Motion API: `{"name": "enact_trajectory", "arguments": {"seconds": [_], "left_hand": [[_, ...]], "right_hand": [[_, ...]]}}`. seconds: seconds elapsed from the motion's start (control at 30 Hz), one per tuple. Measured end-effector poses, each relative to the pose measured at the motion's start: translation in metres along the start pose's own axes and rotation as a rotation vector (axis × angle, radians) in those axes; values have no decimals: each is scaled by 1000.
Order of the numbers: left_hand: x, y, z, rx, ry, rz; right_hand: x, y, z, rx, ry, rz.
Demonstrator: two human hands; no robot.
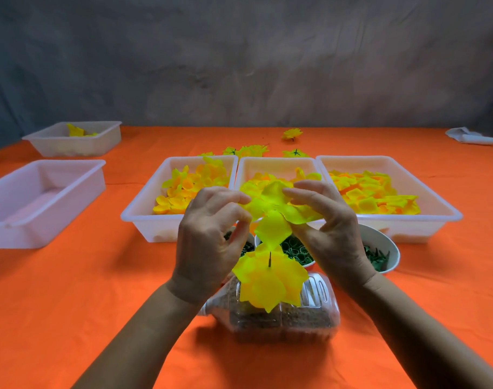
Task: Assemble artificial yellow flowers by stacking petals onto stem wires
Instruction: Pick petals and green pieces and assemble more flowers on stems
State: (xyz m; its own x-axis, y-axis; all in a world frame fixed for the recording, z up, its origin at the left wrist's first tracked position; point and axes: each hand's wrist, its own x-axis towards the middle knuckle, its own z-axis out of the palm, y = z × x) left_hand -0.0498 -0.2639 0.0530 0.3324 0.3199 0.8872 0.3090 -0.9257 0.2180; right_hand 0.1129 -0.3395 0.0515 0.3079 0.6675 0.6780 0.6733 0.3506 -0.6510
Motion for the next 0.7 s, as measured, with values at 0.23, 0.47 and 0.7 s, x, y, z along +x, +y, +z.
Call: {"name": "enact_trajectory", "arguments": {"seconds": [0.23, 0.47, 0.7], "left_hand": [[-5, 6, -1, 173, 26, 128], [-5, 16, -7, 260, 19, 219], [-8, 17, -11, 311, 39, 252]], "right_hand": [[-2, -11, -1, 650, -10, 597], [2, -29, -9, 831, -170, 738], [0, -36, -11, 799, -232, 705]]}}
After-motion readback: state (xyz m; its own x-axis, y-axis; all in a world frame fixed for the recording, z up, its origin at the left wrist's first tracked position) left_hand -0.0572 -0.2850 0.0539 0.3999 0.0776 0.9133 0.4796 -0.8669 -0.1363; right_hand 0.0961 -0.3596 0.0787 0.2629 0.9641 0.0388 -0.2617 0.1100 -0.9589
